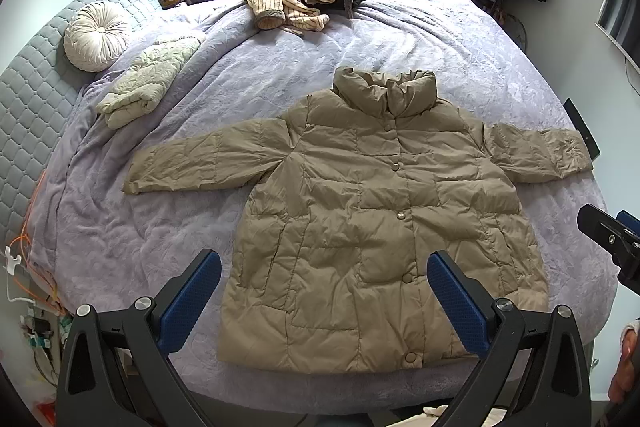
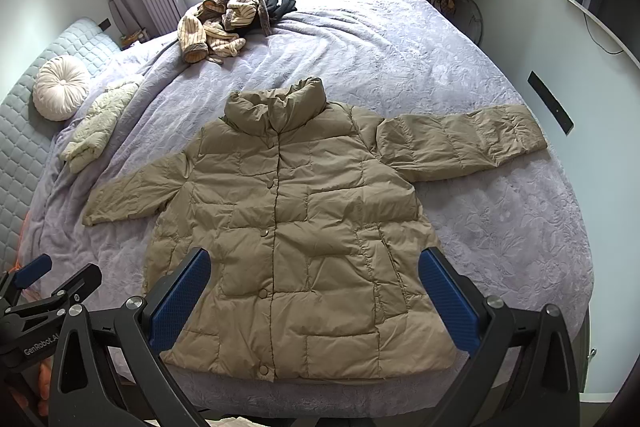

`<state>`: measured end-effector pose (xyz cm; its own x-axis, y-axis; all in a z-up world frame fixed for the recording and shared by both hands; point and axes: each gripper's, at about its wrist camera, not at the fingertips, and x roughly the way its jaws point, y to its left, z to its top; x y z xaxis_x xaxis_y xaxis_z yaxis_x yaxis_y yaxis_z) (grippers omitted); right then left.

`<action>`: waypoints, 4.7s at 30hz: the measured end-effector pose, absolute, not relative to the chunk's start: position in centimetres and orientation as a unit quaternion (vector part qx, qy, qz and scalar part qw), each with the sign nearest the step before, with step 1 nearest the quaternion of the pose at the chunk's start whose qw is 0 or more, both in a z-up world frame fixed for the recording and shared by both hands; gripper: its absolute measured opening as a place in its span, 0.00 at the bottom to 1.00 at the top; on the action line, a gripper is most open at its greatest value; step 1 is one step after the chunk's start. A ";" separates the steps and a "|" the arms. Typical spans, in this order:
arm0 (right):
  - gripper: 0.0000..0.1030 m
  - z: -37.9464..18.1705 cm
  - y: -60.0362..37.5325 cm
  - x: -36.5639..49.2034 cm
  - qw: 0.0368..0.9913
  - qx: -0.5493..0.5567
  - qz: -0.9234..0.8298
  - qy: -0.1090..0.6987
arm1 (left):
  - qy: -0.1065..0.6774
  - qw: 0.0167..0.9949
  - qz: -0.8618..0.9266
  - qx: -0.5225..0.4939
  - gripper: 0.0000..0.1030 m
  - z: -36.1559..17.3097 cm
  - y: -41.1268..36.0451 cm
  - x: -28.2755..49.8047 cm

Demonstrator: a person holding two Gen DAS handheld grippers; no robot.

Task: Fold large clothes

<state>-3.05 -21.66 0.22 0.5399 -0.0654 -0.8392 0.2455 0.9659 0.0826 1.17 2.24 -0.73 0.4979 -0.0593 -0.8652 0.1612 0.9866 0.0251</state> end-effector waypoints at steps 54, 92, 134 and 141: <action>1.00 -5.7 -22.8 -0.1 0.815 0.153 0.051 0.557 | 0.593 0.802 0.018 -0.075 1.00 -8.1 10.5 2.7; 0.13 -30.6 4.8 29.3 0.778 0.102 0.094 0.613 | 0.437 0.872 -0.053 -0.214 0.05 -22.4 32.8 36.0; 0.87 -19.9 -12.7 18.2 0.860 0.032 0.030 0.509 | 0.506 0.857 -0.093 -0.024 0.95 -21.4 10.7 31.0; 0.84 -23.2 -2.5 22.9 0.859 -0.232 0.007 0.457 | 0.569 0.794 -0.111 -0.181 0.95 -26.9 16.8 36.6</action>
